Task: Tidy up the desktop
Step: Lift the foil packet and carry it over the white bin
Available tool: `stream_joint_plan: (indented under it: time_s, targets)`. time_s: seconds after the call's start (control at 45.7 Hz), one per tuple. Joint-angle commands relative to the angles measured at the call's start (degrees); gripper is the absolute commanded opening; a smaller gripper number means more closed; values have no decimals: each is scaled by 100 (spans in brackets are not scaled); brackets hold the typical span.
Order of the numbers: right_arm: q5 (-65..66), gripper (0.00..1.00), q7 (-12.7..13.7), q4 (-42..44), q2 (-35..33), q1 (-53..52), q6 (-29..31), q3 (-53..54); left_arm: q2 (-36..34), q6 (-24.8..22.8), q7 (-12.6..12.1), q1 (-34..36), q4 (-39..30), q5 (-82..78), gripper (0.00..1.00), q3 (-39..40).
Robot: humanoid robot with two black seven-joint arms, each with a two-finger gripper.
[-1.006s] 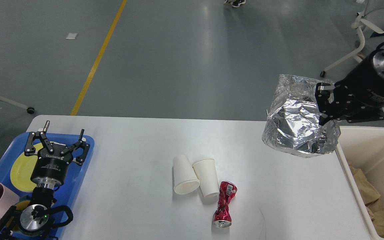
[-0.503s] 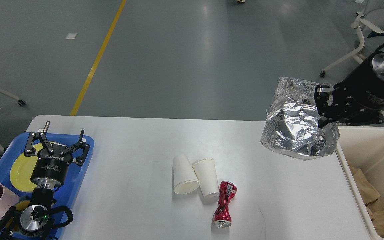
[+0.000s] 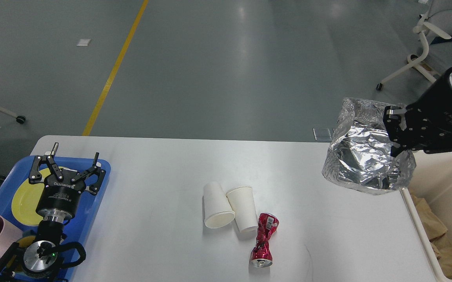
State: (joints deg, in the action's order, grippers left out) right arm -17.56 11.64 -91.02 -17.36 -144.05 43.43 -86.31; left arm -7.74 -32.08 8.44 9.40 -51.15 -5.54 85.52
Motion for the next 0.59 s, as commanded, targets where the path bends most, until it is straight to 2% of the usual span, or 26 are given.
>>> stream_joint_plan:
  time_s: [0.0,0.131,0.328,0.459,0.569]
  targets:
    - [77,0,48,14,-48,70,-80,-79,0,0,0,0,0,0,96,0]
    - [209,0,48,49,-408,439,-396,-377,0,0,0,0,0,0,96,0]
    - [886,0,40,505,-1339,1695,-1468,-650,0,0,0,0,0,0,96,0]
    - [956,0,31,1612,-1919,2996,-1820,-572,0,0,0,0,0,0,96,0]
    - [948,0,22,2526,-2096,4076,-2128,-212,0,0,0,0,0,0,96,0]
